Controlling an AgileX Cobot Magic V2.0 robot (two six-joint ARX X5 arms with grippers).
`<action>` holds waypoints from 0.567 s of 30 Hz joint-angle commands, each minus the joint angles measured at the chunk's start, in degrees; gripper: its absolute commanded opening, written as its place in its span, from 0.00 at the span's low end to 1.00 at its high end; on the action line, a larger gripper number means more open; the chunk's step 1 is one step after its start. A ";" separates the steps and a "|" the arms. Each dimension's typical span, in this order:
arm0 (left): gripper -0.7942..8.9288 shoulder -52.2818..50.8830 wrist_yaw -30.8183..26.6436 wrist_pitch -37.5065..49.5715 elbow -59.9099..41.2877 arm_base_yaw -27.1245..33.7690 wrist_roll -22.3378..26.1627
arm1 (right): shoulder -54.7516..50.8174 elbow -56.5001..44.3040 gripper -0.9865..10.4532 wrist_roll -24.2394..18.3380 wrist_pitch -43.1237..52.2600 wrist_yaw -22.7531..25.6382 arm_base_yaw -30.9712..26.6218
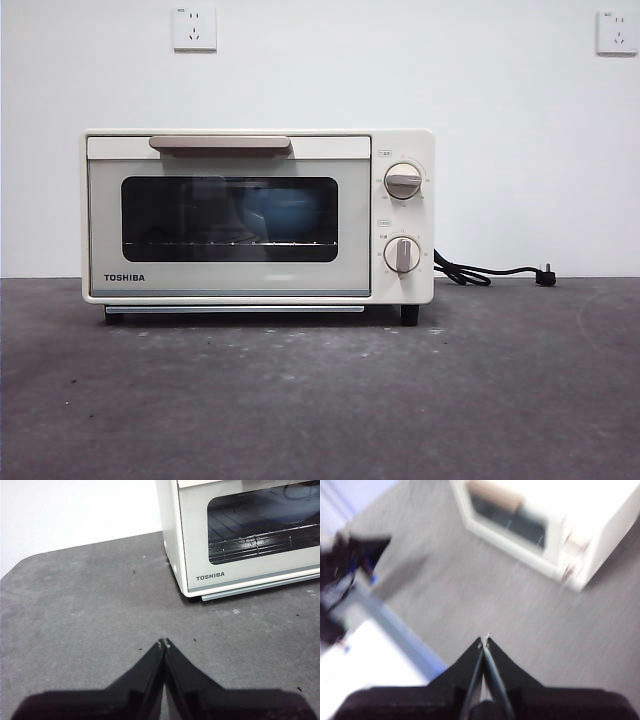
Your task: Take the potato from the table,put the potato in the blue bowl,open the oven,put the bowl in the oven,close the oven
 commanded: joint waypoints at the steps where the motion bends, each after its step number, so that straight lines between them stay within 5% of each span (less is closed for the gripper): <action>1: 0.08 -0.09 -0.15 0.04 -0.63 0.17 0.09 | -3.02 -1.88 0.09 -2.82 6.80 -0.52 -4.63; 5: 0.08 -0.09 -0.15 0.04 -0.63 0.20 0.09 | -8.28 -7.96 0.09 -2.23 15.30 -4.87 -14.12; 9: 0.08 -0.09 -0.15 0.04 -0.63 0.17 0.09 | -15.37 -19.76 0.09 -2.16 27.56 -4.26 -21.09; 17: 0.08 -0.09 -0.15 0.04 -0.63 0.17 0.09 | -29.29 -47.47 0.09 -2.14 51.71 -4.20 -25.46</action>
